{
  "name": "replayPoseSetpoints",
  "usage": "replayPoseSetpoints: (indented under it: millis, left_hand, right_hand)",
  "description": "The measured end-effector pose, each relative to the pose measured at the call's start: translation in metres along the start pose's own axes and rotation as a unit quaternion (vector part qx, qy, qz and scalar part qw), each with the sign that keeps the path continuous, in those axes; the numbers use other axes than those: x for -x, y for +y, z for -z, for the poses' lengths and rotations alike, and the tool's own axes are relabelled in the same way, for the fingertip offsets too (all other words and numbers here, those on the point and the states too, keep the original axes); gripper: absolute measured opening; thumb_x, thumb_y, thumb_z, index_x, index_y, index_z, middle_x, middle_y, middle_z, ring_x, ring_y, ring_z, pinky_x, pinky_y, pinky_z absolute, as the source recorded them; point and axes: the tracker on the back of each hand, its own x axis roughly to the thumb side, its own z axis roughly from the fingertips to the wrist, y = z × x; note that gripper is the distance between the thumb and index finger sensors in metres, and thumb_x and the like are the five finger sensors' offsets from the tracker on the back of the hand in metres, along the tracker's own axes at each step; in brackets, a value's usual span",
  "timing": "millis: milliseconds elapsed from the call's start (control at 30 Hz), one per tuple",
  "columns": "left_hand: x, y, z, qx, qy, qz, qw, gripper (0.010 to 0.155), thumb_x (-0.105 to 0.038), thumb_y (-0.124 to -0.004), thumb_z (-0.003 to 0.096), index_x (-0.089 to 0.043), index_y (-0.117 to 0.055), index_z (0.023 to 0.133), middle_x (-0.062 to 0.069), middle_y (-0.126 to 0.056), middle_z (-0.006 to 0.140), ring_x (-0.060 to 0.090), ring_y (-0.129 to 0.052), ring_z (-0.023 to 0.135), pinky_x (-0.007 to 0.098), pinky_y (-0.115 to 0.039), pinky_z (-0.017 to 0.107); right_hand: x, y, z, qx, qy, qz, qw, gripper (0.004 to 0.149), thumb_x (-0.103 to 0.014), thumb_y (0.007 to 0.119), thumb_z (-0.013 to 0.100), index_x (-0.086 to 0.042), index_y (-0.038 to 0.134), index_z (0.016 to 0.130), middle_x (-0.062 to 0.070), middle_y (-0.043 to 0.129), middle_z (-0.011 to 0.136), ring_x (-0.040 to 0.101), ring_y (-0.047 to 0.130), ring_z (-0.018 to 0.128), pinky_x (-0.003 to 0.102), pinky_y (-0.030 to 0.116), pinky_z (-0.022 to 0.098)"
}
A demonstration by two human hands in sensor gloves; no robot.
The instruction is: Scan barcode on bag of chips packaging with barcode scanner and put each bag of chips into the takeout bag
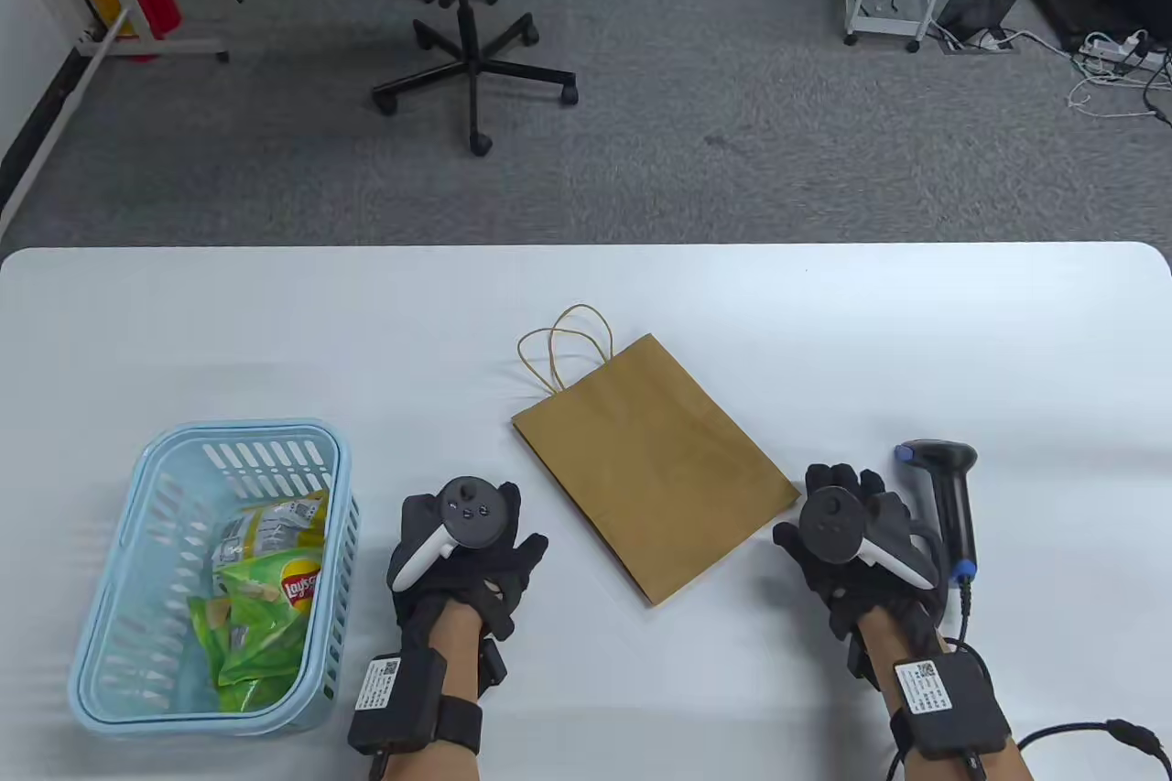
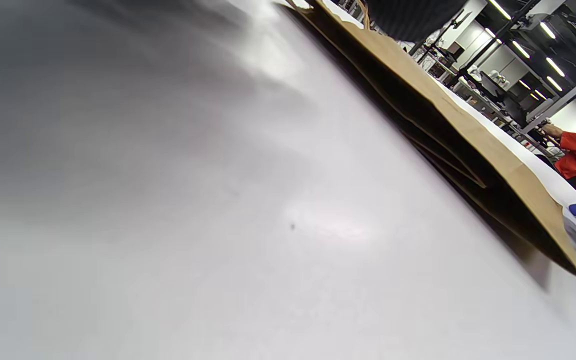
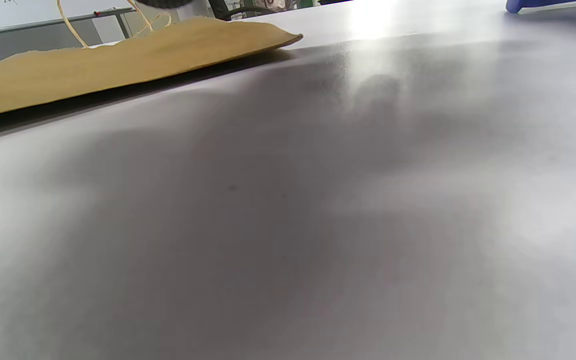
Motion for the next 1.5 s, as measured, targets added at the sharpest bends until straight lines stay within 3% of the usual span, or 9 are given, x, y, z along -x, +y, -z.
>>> replayPoseSetpoints:
  millis: [267, 500, 667, 767, 900, 1100, 1233, 1400, 1500]
  left_hand:
    - [-0.002, 0.000, 0.001, 0.001, -0.008, -0.010, 1.000, 0.081, -0.046, -0.057, 0.0583, -0.006, -0.021, 0.118, 0.030, 0.001, 0.111, 0.060, 0.007, 0.091, 0.076, -0.015, 0.060]
    - [-0.009, 0.008, -0.004, -0.022, -0.028, -0.013, 0.999, 0.081, -0.046, -0.057, 0.0584, -0.006, -0.020, 0.118, 0.030, 0.000, 0.111, 0.061, 0.006, 0.091, 0.076, -0.015, 0.060]
    - [-0.010, 0.011, -0.007, -0.030, -0.033, -0.019, 0.999, 0.081, -0.046, -0.057, 0.0584, -0.005, -0.021, 0.118, 0.031, -0.001, 0.111, 0.061, 0.004, 0.092, 0.076, -0.017, 0.060]
    - [-0.010, 0.011, -0.009, -0.026, -0.035, -0.018, 0.999, 0.081, -0.046, -0.057, 0.0583, -0.005, -0.022, 0.118, 0.031, -0.002, 0.111, 0.062, 0.004, 0.091, 0.076, -0.017, 0.060]
    - [-0.014, 0.012, -0.011, -0.032, -0.049, -0.024, 0.998, 0.081, -0.046, -0.057, 0.0583, -0.004, -0.023, 0.118, 0.032, -0.003, 0.111, 0.062, 0.003, 0.092, 0.076, -0.018, 0.060]
    - [-0.014, 0.010, -0.007, -0.021, -0.045, -0.021, 0.999, 0.081, -0.046, -0.057, 0.0585, -0.004, -0.023, 0.118, 0.032, -0.003, 0.111, 0.062, 0.003, 0.092, 0.076, -0.017, 0.060]
    - [-0.014, 0.011, -0.007, -0.021, -0.044, -0.024, 0.999, 0.081, -0.047, -0.057, 0.0584, -0.004, -0.023, 0.118, 0.032, -0.004, 0.112, 0.062, 0.003, 0.092, 0.076, -0.018, 0.060]
    - [-0.012, 0.011, -0.007, -0.024, -0.043, -0.026, 0.998, 0.081, -0.046, -0.057, 0.0584, -0.004, -0.023, 0.118, 0.032, -0.005, 0.112, 0.063, 0.002, 0.092, 0.076, -0.018, 0.060]
    - [-0.012, 0.010, -0.008, -0.022, -0.040, -0.023, 0.999, 0.081, -0.046, -0.057, 0.0583, -0.004, -0.024, 0.118, 0.033, -0.006, 0.112, 0.063, 0.001, 0.092, 0.076, -0.019, 0.060]
  right_hand:
    - [-0.007, -0.003, -0.003, 0.027, -0.019, 0.009, 0.999, 0.085, -0.047, 0.049, 0.059, 0.010, 0.016, 0.113, 0.045, 0.024, 0.115, 0.076, 0.021, 0.099, 0.086, 0.029, 0.063]
    - [-0.059, -0.025, -0.009, 0.083, -0.083, 0.028, 0.993, 0.084, -0.047, 0.054, 0.060, 0.010, 0.024, 0.114, 0.046, 0.032, 0.115, 0.077, 0.031, 0.099, 0.085, 0.034, 0.064]
    - [-0.118, -0.027, 0.008, 0.045, -0.096, 0.043, 0.993, 0.088, -0.050, 0.059, 0.060, 0.011, 0.028, 0.115, 0.046, 0.038, 0.114, 0.079, 0.044, 0.096, 0.085, 0.041, 0.063]
    - [-0.152, -0.009, 0.022, 0.002, -0.086, 0.006, 0.996, 0.093, -0.056, 0.059, 0.058, 0.010, 0.026, 0.116, 0.047, 0.037, 0.115, 0.082, 0.045, 0.095, 0.086, 0.043, 0.062]
    - [-0.174, 0.015, 0.035, -0.051, -0.059, -0.049, 0.996, 0.100, -0.061, 0.059, 0.055, 0.008, 0.021, 0.116, 0.047, 0.034, 0.115, 0.086, 0.043, 0.092, 0.088, 0.044, 0.061]
    - [-0.172, 0.028, 0.041, -0.057, -0.052, -0.062, 0.995, 0.099, -0.058, 0.065, 0.056, 0.010, 0.024, 0.115, 0.047, 0.036, 0.114, 0.085, 0.048, 0.090, 0.087, 0.049, 0.060]
    - [-0.169, 0.026, 0.041, -0.062, -0.063, -0.035, 0.995, 0.094, -0.054, 0.064, 0.059, 0.010, 0.025, 0.115, 0.048, 0.036, 0.114, 0.086, 0.046, 0.089, 0.087, 0.050, 0.060]
    - [-0.166, 0.019, 0.037, -0.040, -0.080, -0.011, 0.996, 0.074, -0.040, 0.059, 0.064, 0.009, 0.038, 0.114, 0.046, 0.048, 0.112, 0.083, 0.053, 0.089, 0.085, 0.054, 0.059]
    - [-0.164, 0.015, 0.033, 0.004, -0.068, -0.061, 0.996, 0.061, -0.030, 0.060, 0.064, 0.007, 0.051, 0.111, 0.041, 0.063, 0.108, 0.074, 0.068, 0.089, 0.080, 0.062, 0.060]
